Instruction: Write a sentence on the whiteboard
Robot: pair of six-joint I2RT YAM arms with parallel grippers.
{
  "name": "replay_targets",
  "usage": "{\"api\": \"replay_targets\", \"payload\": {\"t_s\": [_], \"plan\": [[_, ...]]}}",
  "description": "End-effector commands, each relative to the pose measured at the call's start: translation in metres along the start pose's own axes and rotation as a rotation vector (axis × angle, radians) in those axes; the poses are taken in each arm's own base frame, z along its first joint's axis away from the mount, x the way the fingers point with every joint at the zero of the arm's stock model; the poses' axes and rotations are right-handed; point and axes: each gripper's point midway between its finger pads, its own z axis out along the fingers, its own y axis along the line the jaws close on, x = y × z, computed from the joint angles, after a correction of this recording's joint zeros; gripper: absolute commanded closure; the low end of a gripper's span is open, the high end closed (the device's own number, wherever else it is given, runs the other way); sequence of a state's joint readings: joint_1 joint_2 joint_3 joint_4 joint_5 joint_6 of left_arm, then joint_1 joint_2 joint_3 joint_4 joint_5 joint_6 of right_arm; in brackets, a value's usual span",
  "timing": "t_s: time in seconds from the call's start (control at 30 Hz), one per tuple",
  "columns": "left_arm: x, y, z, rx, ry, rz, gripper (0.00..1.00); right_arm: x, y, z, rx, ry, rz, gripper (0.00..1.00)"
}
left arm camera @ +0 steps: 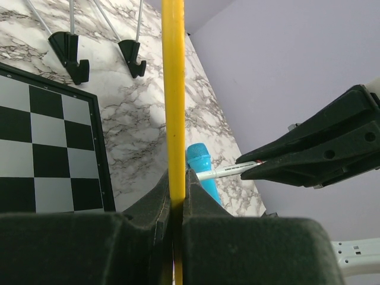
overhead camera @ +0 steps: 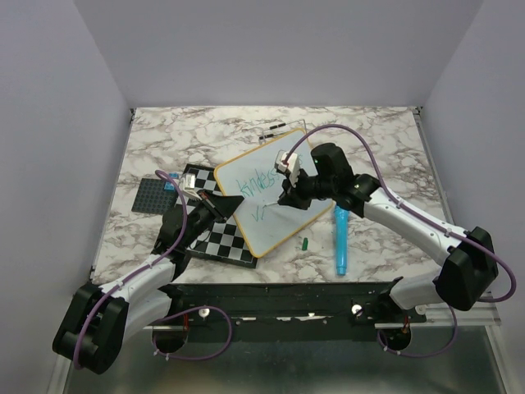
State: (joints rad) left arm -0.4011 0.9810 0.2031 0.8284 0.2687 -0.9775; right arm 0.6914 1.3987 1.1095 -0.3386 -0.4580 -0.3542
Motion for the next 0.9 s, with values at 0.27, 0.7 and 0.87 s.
{"api": "replay_targets", "payload": {"t_s": [0.27,0.7,0.87], "plan": [[-0.028,-0.046,0.000,0.169,-0.097,0.040,1.00,0.004,-0.001,-0.001,-0.019,-0.001,-0.011,0.99],[-0.027,-0.045,0.000,0.166,-0.096,0.039,1.00,0.020,0.023,-0.002,-0.163,0.051,-0.049,0.99],[-0.027,-0.044,-0.001,0.166,-0.096,0.039,1.00,0.024,0.022,0.001,-0.167,0.073,-0.041,0.99]]}}
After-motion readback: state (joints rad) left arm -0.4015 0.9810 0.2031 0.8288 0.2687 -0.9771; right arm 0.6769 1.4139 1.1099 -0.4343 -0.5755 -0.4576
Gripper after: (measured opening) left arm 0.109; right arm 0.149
